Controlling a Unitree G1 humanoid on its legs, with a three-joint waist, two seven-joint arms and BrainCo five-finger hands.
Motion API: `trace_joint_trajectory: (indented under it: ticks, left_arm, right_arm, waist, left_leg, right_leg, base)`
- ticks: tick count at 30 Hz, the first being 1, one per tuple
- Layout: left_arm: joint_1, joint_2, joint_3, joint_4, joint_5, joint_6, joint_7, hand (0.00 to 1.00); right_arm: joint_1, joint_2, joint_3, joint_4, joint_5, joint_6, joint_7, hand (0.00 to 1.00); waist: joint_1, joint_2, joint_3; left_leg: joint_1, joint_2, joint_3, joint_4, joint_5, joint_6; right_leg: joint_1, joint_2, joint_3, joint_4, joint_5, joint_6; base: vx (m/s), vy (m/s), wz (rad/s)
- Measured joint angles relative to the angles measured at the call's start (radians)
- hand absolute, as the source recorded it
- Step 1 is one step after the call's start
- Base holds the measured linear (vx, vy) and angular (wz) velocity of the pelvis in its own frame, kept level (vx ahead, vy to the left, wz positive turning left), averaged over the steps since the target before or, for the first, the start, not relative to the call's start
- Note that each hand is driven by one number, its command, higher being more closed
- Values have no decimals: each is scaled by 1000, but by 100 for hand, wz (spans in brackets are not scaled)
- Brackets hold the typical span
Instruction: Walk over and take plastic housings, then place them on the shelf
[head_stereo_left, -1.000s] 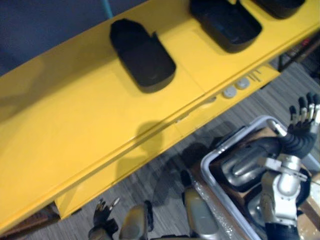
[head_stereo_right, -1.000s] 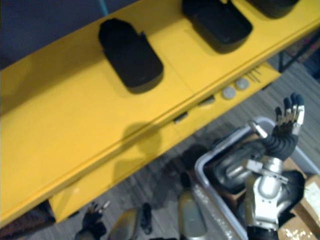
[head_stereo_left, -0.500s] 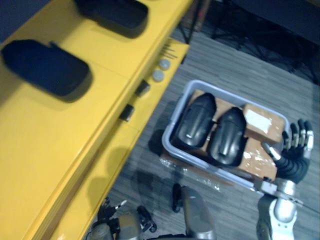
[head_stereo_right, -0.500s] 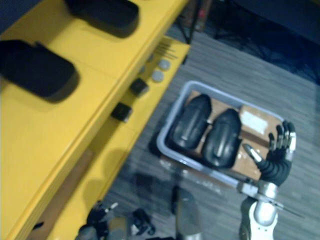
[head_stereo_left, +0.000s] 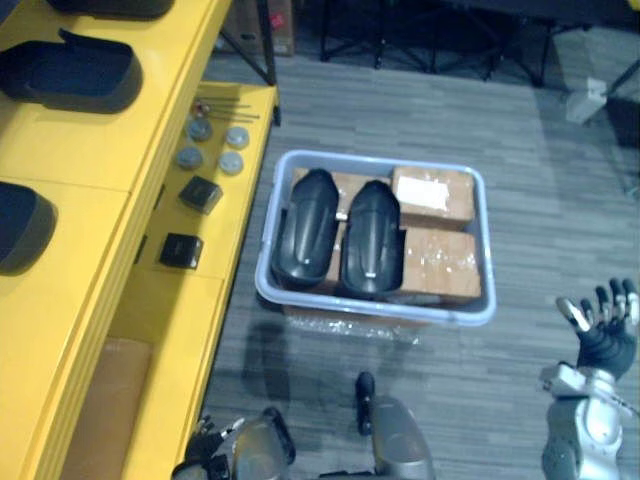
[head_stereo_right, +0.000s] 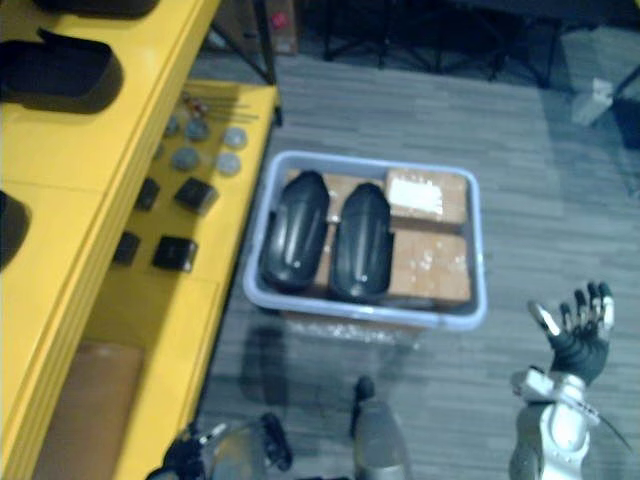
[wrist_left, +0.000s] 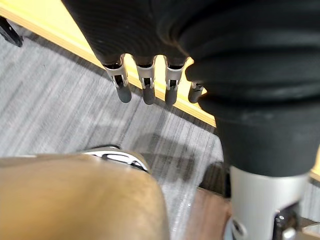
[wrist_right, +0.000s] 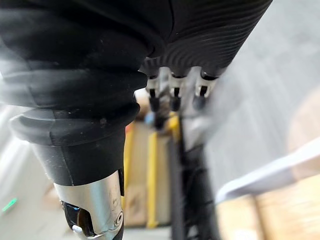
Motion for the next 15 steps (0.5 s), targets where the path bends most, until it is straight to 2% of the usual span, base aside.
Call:
trace_joint_trajectory:
  ticks: [2,3,5,8,10,15]
  left_arm:
    - [2,-6,0,0,-1,-34,2,0]
    - [2,-8,-1,0,0,-49,3,0]
    - [2,-10,-1,-11,1,-55,3,0]
    - [0,-19,-13,-37,1,-54,9,0]
    - [-8,-19,-42,-49,-1,-53,10,0]
    - [-30,-23,-47,-50,-2,-40,10,0]
  right_arm:
    - [11,17,-25,21,14,-1,4,0]
    - [9,18,-37,34,33,-17,19,0]
    - [-9,18,-51,44,34,-35,19,0]
    - [-82,0,-71,79,29,-35,-4,0]
    - [-175,-36,-72,140,12,-21,-62,0]
    - [-354,-133,-66,210,-20,41,-112,0]
  waist:
    - [0,3,11]
    - [1,4,11]
    - [3,7,13]
    - [5,19,18]
    - [13,34,24]
    - [59,63,38]
  left_leg:
    - [0,-19,-4,-41,14,-2]
    - [0,-34,-19,-62,21,-2]
    - [-2,-48,-22,-79,31,3]
    - [-13,-78,-31,-103,55,14]
    - [-40,-100,-56,-103,65,29]
    - [-75,-141,-132,-102,74,44]
  right_leg:
    - [-8,-10,2,-20,15,6]
    - [-7,-12,2,-37,30,5]
    - [-8,-18,4,-58,46,11]
    - [-9,-38,-1,-91,76,26]
    - [-10,-54,-12,-118,104,39]
    - [-10,-93,-41,-143,122,59]
  base:
    - [-101,-10,0]
    - [-56,12,-1]
    - [-6,24,1]
    - [25,82,13]
    - [47,94,24]
    - [19,116,25]
